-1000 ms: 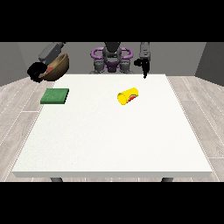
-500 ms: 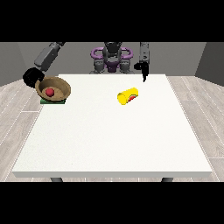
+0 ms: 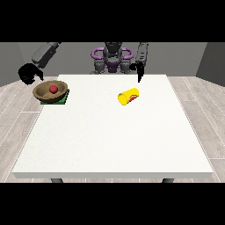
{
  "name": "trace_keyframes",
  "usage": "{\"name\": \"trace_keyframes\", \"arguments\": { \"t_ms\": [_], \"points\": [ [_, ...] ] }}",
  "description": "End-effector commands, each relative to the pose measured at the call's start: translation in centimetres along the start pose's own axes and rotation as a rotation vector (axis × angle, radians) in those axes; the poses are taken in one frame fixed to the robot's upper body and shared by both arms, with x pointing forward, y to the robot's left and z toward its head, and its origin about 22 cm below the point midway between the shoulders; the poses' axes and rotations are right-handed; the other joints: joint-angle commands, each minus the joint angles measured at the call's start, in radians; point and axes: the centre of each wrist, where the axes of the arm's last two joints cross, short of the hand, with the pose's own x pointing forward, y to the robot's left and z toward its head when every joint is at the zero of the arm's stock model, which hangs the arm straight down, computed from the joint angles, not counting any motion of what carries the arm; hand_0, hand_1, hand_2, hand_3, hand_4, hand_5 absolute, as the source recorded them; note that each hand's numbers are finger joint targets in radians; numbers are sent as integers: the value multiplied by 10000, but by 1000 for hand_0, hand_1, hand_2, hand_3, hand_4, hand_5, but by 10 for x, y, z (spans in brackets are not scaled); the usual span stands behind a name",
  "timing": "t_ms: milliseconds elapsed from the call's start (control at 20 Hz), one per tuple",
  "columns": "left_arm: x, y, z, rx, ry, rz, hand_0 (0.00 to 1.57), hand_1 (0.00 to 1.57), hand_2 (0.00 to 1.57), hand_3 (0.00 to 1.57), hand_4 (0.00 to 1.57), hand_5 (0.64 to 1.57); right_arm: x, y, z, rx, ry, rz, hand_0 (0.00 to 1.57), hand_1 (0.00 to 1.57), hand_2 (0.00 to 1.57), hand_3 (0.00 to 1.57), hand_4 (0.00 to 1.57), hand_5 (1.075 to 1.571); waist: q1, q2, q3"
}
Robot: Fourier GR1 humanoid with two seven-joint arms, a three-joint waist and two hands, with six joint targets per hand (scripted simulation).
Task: Pick the cup and pour the ball into the bowl, then pick the bowl and place it on the pad
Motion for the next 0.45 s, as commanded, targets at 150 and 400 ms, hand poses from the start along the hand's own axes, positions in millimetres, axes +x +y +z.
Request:
{"name": "trace_keyframes", "arguments": {
  "t_ms": [150, 400],
  "points": [
    [-8, -43, 37, -356, 508, 228, 0, 0, 0, 0, 1216, 1340, 15, 13, -8, 1261, 214, -201, 364, 364, 534, 662, 751, 1289, -113, -478, 1],
    [-26, -41, 43, -89, 1390, 223, 0, 0, 0, 0, 1216, 1340, 14, 4, -3, 1722, 875, 249, 0, 0, 582, 754, 713, 1075, -480, -1321, -2]
  ]
}}
